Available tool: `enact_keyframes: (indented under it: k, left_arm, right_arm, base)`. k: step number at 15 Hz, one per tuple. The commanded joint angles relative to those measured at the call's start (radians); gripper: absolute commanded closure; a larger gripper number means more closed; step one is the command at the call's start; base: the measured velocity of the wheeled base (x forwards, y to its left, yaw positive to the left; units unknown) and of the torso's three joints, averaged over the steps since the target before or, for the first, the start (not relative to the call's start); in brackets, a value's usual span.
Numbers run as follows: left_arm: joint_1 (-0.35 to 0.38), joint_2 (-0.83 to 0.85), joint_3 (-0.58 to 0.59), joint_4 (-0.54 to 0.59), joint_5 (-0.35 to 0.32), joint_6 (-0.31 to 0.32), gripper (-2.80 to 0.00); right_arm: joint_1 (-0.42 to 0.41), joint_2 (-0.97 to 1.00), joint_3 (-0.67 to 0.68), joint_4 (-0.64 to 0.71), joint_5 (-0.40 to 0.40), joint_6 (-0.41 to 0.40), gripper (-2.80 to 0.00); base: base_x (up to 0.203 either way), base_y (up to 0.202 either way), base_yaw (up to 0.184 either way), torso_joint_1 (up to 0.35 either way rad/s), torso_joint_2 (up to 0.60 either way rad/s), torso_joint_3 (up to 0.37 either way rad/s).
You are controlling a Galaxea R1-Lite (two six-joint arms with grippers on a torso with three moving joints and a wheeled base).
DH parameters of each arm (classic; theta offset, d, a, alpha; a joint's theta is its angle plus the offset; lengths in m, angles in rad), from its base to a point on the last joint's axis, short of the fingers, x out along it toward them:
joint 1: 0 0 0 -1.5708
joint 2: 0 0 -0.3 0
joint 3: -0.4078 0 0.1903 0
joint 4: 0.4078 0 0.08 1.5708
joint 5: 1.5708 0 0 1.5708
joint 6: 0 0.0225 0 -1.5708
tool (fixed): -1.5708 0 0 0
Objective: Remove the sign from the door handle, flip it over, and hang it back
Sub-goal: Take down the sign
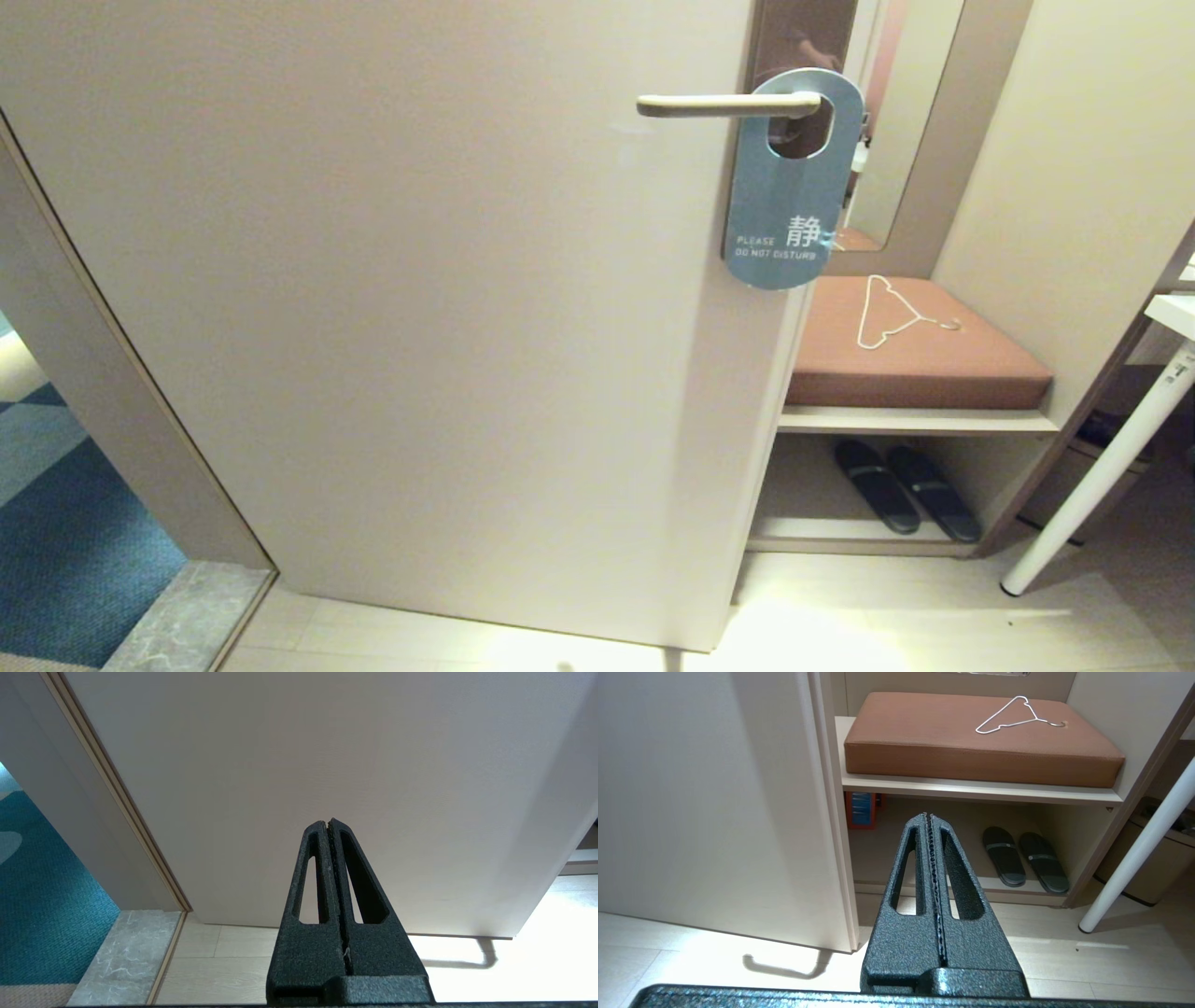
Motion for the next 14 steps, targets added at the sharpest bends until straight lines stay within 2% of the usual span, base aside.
enact_keyframes:
  k: [1, 14]
  left_arm:
    - [0.000, 0.001, 0.000, 0.000, -0.001, 0.000, 0.00]
    - [0.000, 0.001, 0.000, 0.000, -0.001, 0.000, 0.00]
  right_arm:
    - [0.000, 0.000, 0.001, 0.000, 0.000, 0.000, 0.00]
    - [0.000, 0.000, 0.001, 0.000, 0.000, -0.002, 0.00]
  base:
    - [0.000, 0.000, 0.000, 0.000, 0.00, 0.000]
    - [0.000, 0.000, 0.000, 0.000, 0.00, 0.000]
